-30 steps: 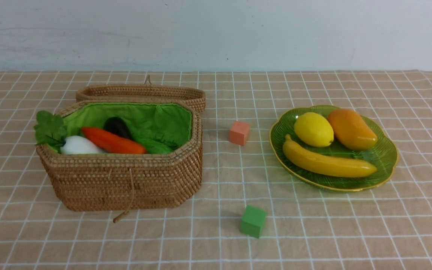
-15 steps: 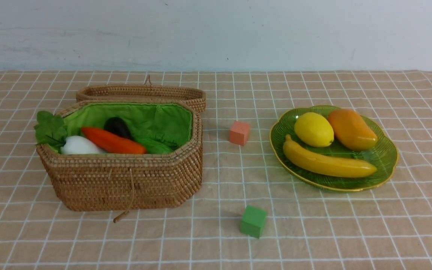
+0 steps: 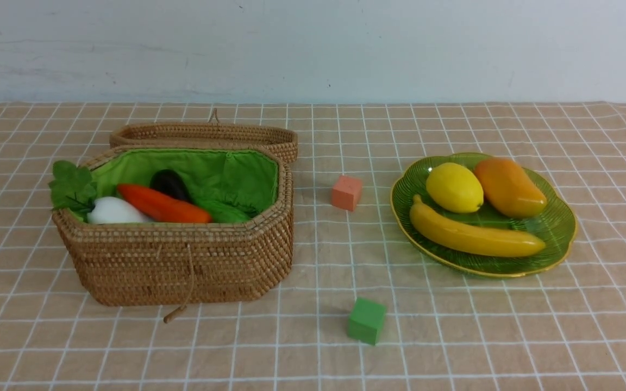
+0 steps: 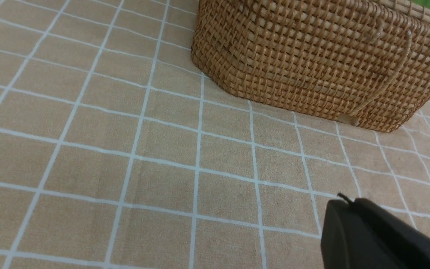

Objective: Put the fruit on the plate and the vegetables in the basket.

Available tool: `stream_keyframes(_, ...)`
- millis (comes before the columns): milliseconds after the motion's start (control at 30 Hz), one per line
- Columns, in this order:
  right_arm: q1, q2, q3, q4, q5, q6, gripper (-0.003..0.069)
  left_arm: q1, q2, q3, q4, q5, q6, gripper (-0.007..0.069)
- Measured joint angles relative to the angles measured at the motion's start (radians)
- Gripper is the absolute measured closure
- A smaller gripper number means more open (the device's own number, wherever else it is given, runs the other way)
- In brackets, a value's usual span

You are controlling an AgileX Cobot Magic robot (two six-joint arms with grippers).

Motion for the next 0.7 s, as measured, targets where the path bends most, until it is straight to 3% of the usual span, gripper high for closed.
stream_keyframes(700, 0.0, 0.0, 0.0, 0.0, 0.002, 0.0, 0.0596, 0.0, 0.0, 0.0, 0.0, 0.0, 0.0, 0.0638)
